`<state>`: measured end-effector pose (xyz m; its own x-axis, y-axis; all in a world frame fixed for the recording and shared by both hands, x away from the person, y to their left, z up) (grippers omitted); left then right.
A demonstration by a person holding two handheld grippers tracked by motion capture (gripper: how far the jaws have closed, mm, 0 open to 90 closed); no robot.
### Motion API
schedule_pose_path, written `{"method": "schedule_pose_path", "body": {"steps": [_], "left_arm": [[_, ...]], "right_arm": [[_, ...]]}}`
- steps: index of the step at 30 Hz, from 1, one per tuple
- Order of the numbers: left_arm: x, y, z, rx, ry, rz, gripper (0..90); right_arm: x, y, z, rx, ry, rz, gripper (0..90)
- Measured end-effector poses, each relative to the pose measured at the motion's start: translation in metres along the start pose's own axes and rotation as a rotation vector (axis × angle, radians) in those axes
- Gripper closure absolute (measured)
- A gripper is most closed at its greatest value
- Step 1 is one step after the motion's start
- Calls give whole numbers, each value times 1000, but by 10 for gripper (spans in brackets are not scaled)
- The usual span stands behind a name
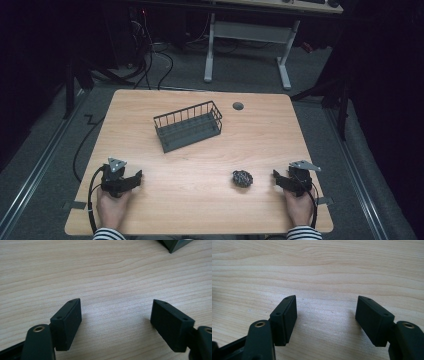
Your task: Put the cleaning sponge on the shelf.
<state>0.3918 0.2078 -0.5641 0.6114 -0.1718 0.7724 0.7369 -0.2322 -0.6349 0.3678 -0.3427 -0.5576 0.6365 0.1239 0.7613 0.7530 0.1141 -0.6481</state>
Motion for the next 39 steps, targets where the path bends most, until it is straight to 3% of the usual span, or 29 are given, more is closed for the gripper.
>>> {"method": "schedule_pose_path", "body": {"steps": [22, 29, 31, 39], "left_arm": [[3, 2, -1, -9, 5, 24, 219], [9, 1, -3, -72, -19, 22, 257], [11, 0, -4, -81, -10, 36, 252], [32, -5, -13, -133, -7, 12, 252]], "right_arm": [[0, 0, 1, -5, -7, -2, 326], [0, 0, 1, -3, -11, 0, 327], [0, 0, 1, -3, -12, 0, 327], [0, 0, 2, 3, -13, 0, 325]]}}
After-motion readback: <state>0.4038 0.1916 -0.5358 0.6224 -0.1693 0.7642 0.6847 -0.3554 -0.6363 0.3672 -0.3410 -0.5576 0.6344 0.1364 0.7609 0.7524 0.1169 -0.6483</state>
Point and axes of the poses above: each handheld gripper's, and its own axes: y roughly forward along the jaws, x roughly out of its top, z roughly to its left, the point moved 4 cm from there along y, roughly forward along the jaws, and after that the axes turned 3 degrees about -z, right-handed, at the moved point
